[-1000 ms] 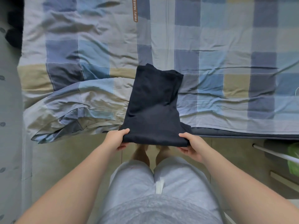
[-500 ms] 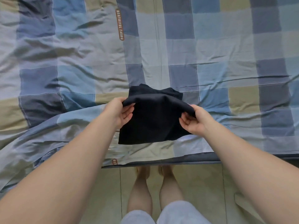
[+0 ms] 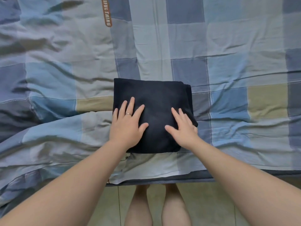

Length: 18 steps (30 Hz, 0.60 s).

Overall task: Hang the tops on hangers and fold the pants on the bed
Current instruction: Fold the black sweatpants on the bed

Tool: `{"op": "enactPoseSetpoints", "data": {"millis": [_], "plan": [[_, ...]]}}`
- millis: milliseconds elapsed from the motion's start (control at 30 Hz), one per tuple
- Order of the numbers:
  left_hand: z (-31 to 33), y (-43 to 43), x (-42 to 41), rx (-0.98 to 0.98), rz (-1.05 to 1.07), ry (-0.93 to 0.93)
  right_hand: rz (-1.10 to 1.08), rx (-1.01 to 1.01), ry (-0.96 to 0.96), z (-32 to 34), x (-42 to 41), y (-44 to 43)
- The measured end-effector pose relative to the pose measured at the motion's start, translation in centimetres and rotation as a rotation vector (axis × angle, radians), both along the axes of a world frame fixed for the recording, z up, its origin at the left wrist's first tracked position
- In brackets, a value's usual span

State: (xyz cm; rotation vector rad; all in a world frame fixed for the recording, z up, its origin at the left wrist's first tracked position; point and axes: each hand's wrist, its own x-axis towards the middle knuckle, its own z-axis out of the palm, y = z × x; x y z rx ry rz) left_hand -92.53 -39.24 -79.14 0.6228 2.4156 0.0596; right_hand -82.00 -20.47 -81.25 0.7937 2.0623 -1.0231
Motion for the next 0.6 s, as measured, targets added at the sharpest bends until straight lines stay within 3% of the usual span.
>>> {"op": "enactPoseSetpoints", "data": {"millis": [67,167,267,333,467,600], "plan": [[-0.6,-0.6,0.3,-0.025,-0.039,0.009,0.156,0.057,-0.018,-0.4,0.6,-0.3],[-0.6,-0.6,-0.4,0.025,0.054,0.072,0.076,0.064,0.064,-0.7,0.8,0.2],[-0.3,-0.3,-1.4,0.108,0.419,0.129,-0.128,0.142,0.179,-0.7,1.1,1.3],[-0.3,-0.3,-2.5,0.171,0.71,0.003,-0.264,0.172,0.156,-1.0,1.6,2.1],[-0.3,-0.2,-3.6,0.297,0.846,-0.209,-0.65,-0.114,0.072,-2.4,1.9,3.7],[-1.3,-0.6,-4.5,0.383,0.927,-0.326,-0.778,-0.269,0.013,-3.5,1.2,4.5]]}}
